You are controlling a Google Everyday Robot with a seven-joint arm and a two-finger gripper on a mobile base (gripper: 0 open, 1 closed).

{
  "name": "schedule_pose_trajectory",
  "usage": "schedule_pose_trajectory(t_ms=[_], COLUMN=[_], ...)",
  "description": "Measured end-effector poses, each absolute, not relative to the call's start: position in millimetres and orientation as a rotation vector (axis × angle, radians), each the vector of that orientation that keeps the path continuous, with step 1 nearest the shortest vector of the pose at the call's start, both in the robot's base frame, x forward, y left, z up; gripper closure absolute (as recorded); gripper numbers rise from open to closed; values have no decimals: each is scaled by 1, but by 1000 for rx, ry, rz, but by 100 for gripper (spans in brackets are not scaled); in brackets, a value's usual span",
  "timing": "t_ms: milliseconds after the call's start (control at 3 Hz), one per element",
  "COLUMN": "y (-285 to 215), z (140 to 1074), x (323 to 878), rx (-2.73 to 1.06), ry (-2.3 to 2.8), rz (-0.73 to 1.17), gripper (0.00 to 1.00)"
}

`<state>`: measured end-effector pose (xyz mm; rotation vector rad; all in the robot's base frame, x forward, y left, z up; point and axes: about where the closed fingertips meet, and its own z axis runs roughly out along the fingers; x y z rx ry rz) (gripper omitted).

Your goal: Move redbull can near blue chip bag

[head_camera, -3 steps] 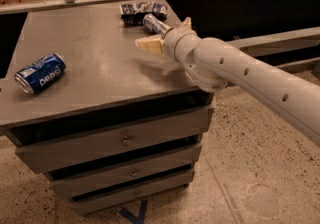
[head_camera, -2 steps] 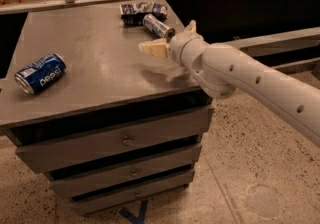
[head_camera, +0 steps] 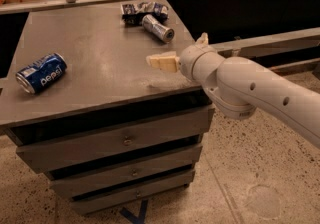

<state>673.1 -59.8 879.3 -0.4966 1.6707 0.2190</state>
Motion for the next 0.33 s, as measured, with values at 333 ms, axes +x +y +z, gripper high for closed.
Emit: schedule_pose_trajectory(t_ms=[333], y=[-60], z=[879], x=[673], rx=[-497], ry=[1671], rz=[219], gripper=[0])
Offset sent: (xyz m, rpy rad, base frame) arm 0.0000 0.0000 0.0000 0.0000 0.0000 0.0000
